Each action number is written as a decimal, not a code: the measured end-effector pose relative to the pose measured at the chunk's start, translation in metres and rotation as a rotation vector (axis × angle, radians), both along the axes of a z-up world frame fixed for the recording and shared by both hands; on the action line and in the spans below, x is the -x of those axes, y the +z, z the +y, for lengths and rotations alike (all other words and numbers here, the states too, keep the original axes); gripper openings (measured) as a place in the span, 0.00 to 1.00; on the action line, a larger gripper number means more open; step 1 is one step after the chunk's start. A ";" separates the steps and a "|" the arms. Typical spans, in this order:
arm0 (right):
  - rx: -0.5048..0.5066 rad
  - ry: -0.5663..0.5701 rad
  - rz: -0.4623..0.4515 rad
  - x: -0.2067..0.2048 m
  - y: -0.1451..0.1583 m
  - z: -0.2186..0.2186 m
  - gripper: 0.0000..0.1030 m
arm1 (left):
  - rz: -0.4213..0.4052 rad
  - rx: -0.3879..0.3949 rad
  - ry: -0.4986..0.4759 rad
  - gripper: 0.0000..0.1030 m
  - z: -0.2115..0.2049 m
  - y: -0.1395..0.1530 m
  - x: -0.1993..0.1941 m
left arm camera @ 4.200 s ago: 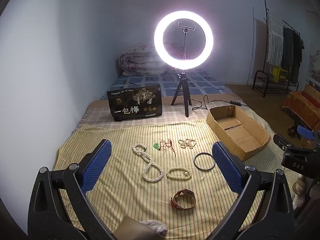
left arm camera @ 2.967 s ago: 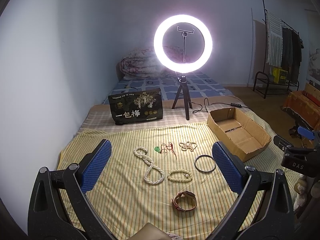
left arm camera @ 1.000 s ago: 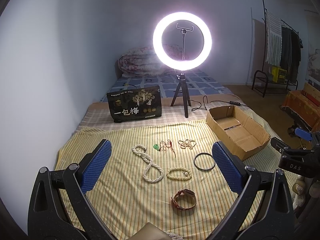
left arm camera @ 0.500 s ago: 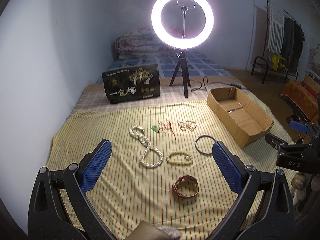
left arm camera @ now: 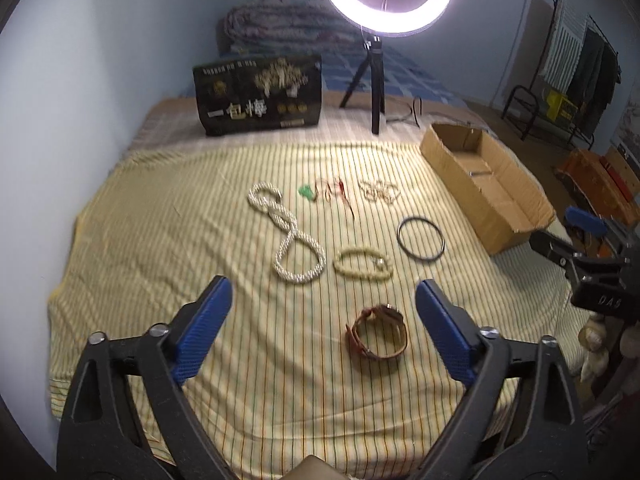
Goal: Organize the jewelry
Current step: 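Grasp the brown leather watch with the left tool while the right tool grasps the dark bangle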
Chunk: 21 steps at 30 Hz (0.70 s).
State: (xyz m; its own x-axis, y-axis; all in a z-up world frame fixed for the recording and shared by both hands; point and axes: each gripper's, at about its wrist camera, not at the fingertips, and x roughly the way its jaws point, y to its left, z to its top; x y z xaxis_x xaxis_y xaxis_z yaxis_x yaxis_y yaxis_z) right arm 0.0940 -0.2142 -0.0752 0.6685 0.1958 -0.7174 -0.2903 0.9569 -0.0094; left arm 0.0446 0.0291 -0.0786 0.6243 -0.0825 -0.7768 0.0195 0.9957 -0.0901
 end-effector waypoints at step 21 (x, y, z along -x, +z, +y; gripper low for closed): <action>0.101 0.267 0.356 -0.071 -0.084 0.062 0.46 | 0.357 0.234 -0.034 0.34 -0.015 -0.082 -0.018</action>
State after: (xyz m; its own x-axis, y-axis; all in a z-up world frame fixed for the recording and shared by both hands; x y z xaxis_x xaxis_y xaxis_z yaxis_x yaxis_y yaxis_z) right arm 0.1650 -0.1522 -0.1596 0.3127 0.2449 -0.9177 -0.5284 0.8477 0.0462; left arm 0.0626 0.0138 -0.1610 0.3139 -0.2981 -0.9014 -0.0211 0.9470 -0.3205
